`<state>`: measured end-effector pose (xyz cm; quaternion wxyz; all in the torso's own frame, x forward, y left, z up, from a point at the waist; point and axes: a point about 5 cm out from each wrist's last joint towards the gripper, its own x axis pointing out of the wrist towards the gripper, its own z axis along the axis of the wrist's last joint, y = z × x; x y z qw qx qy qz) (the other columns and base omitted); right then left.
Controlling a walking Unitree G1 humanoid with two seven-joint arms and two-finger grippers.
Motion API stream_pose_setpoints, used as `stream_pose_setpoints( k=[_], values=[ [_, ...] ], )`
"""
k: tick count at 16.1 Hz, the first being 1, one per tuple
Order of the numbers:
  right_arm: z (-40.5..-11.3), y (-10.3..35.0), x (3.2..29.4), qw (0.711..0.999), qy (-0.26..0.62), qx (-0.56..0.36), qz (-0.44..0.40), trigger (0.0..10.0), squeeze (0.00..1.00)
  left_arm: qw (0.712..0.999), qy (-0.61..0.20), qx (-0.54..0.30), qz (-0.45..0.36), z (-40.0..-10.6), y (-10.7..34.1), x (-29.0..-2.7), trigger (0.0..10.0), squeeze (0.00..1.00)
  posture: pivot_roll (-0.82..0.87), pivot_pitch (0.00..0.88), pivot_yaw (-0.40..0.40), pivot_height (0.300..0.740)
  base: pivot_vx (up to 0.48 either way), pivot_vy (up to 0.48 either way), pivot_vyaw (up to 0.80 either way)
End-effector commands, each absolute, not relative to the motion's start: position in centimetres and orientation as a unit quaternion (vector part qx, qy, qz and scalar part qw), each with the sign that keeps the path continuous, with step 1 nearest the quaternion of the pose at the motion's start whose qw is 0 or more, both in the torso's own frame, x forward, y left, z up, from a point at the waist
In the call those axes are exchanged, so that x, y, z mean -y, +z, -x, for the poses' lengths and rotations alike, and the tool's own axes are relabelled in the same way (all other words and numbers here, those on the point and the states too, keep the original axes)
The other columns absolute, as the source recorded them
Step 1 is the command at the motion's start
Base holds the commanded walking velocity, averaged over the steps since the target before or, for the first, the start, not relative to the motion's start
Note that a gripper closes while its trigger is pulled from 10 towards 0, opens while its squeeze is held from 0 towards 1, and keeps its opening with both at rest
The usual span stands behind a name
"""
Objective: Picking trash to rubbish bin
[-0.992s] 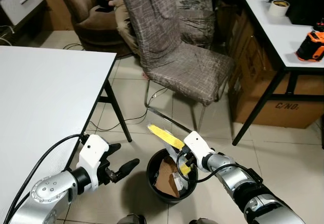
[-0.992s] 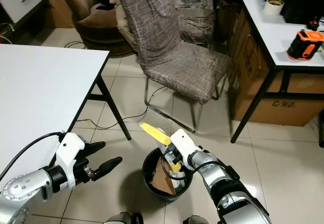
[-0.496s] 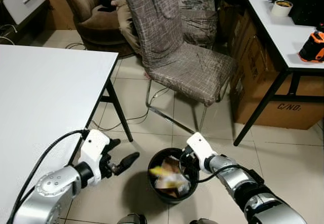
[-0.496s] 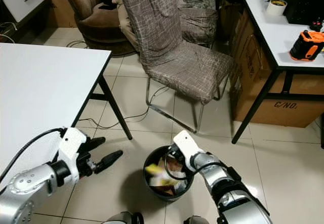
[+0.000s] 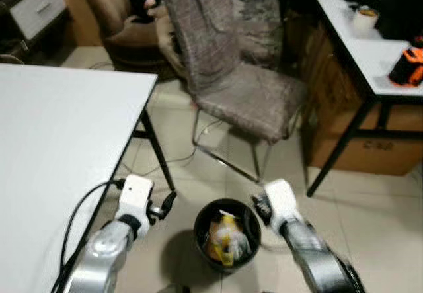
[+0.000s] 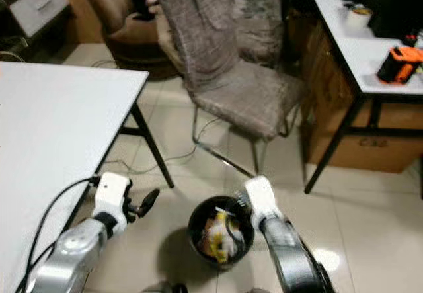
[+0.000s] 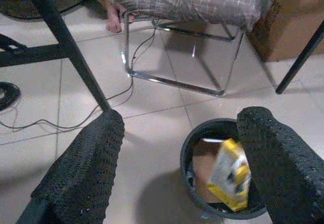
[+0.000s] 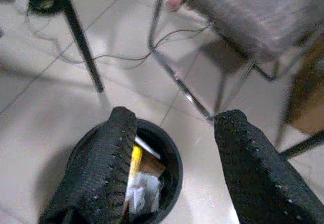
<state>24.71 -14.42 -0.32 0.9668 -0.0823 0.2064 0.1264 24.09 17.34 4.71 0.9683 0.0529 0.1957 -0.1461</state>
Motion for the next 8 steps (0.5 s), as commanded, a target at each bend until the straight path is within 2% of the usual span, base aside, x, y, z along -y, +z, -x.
stream_pose_setpoints(
  k=[1,3,5,8],
  values=[
    [-24.0,0.6,14.7,0.974,0.101,-0.191,0.07,10.0,0.0,0.967,-0.148,-0.197,-0.067,-24.5,4.6,-17.4,10.0,0.0,-0.1,0.03,0.079,0.74,0.0,0.0,0.0],
    [-21.7,1.7,15.1,0.981,0.076,-0.168,0.063,10.0,0.0,0.966,-0.162,-0.186,-0.078,-25.0,4.6,-16.7,10.0,0.0,-0.12,0.02,0.084,0.74,0.0,0.0,0.0],
    [-21.2,1.7,15.2,0.978,0.079,-0.176,0.073,10.0,0.0,0.967,-0.168,-0.178,-0.072,-25.2,4.5,-15.9,10.0,0.0,-0.13,0.014,0.083,0.74,0.0,0.0,0.0],
    [-21.0,2.3,15.4,0.977,0.073,-0.186,0.079,10.0,0.0,0.966,-0.181,-0.166,-0.087,-25.7,4.5,-15.4,10.0,0.0,-0.12,0.003,0.076,0.74,0.0,-0.359,0.0]
  ],
)
